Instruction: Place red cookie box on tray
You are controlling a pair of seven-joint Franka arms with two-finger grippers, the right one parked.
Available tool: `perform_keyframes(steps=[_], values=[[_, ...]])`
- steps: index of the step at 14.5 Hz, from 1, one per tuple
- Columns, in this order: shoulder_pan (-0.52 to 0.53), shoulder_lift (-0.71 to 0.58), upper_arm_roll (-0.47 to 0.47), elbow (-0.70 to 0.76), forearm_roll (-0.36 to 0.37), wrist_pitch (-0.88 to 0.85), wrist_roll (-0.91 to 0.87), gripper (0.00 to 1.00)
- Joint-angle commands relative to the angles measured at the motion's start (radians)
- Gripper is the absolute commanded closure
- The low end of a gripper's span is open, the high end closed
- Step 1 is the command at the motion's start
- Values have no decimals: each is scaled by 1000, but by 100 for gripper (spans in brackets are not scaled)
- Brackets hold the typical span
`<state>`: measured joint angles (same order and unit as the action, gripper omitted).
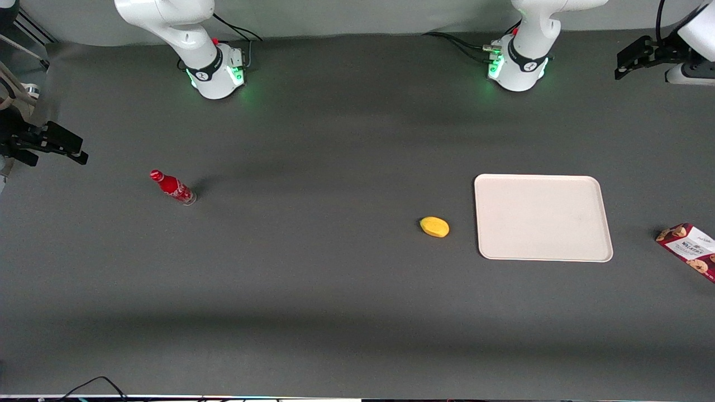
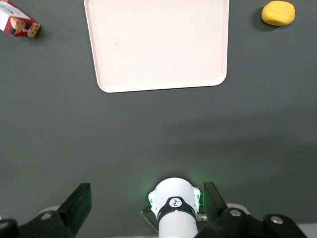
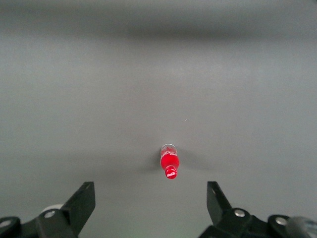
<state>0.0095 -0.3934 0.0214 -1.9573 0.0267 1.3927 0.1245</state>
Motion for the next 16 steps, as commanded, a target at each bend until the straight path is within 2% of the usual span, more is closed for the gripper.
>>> perform_keyframes(steps=[1, 7, 13, 16], values=[[1, 36, -23, 38, 19, -12, 4, 0], [10, 85, -5, 92, 21, -41, -6, 0], [12, 549, 228, 532, 98, -64, 18, 0], [17, 770, 342, 707, 88, 4, 18, 0]])
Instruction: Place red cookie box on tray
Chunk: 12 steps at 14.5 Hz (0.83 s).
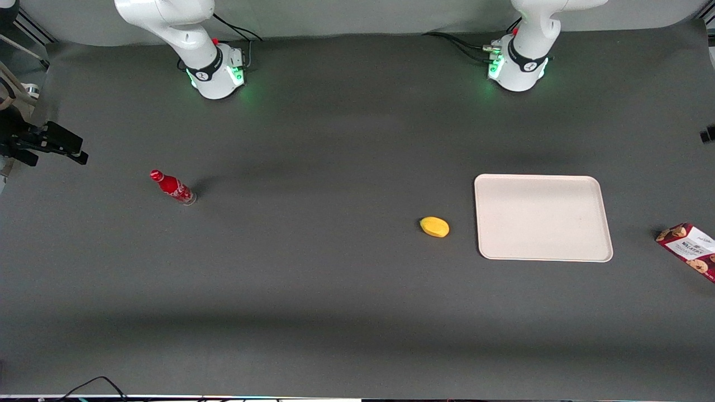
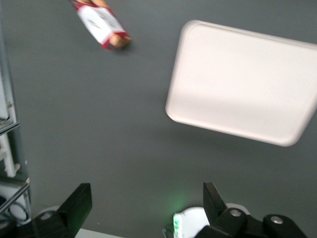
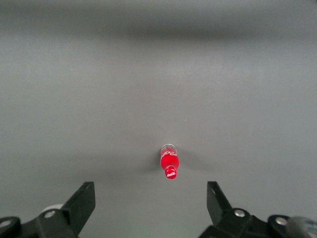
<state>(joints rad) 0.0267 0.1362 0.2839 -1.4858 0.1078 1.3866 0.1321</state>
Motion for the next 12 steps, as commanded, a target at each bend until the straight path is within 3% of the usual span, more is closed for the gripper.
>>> perform_keyframes(steps=[1, 5, 12], values=[[7, 278, 90, 251, 9, 84, 9, 0], [41, 416, 153, 245, -11, 395, 17, 0], [119, 699, 195, 179, -235, 796, 116, 0]])
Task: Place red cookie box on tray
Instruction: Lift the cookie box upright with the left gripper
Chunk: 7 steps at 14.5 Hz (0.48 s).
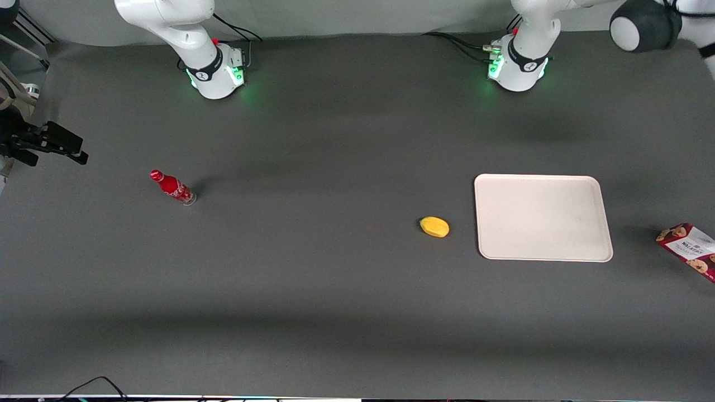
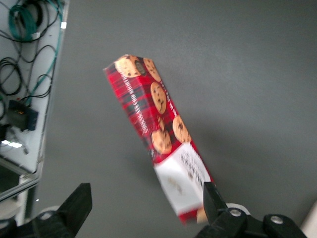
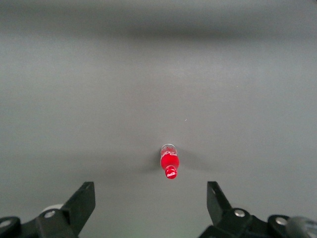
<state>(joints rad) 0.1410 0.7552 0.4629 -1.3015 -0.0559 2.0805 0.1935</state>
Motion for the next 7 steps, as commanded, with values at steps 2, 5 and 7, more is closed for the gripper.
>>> perform_keyframes(steps=[2, 5, 7], values=[[22, 131, 16, -5, -157, 173, 121, 0], [40, 174, 17, -12, -220, 243, 175, 66], [40, 179, 17, -13, -232, 247, 178, 100]])
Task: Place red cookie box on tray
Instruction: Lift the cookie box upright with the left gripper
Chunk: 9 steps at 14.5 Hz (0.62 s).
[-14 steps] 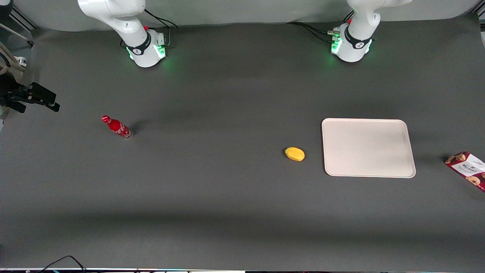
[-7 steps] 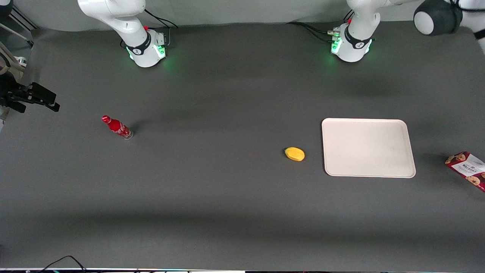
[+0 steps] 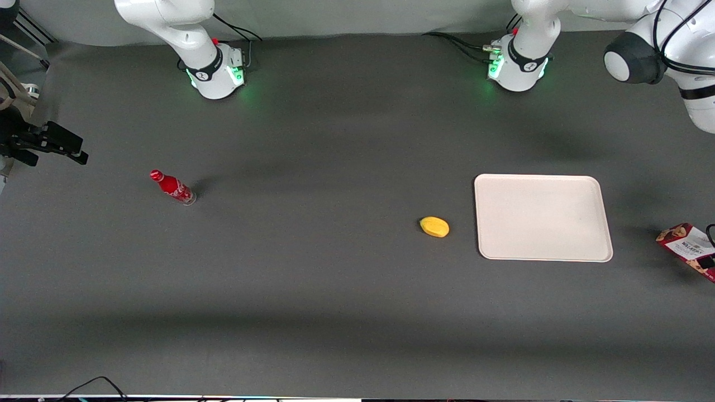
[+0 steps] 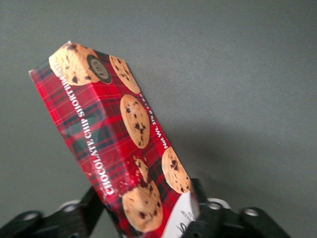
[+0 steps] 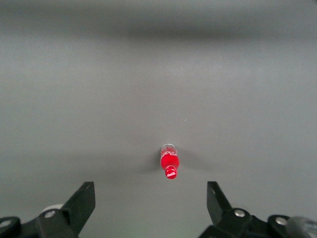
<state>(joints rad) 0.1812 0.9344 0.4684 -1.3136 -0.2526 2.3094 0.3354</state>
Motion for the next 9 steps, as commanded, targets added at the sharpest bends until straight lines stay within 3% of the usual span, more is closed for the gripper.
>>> perform_keyframes(steps=[1, 5, 9], values=[[0, 0, 12, -3, -37, 18, 36, 100], [-3, -12, 12, 4, -36, -14, 34, 100], [-19, -63, 68, 143, -30, -327, 31, 100]])
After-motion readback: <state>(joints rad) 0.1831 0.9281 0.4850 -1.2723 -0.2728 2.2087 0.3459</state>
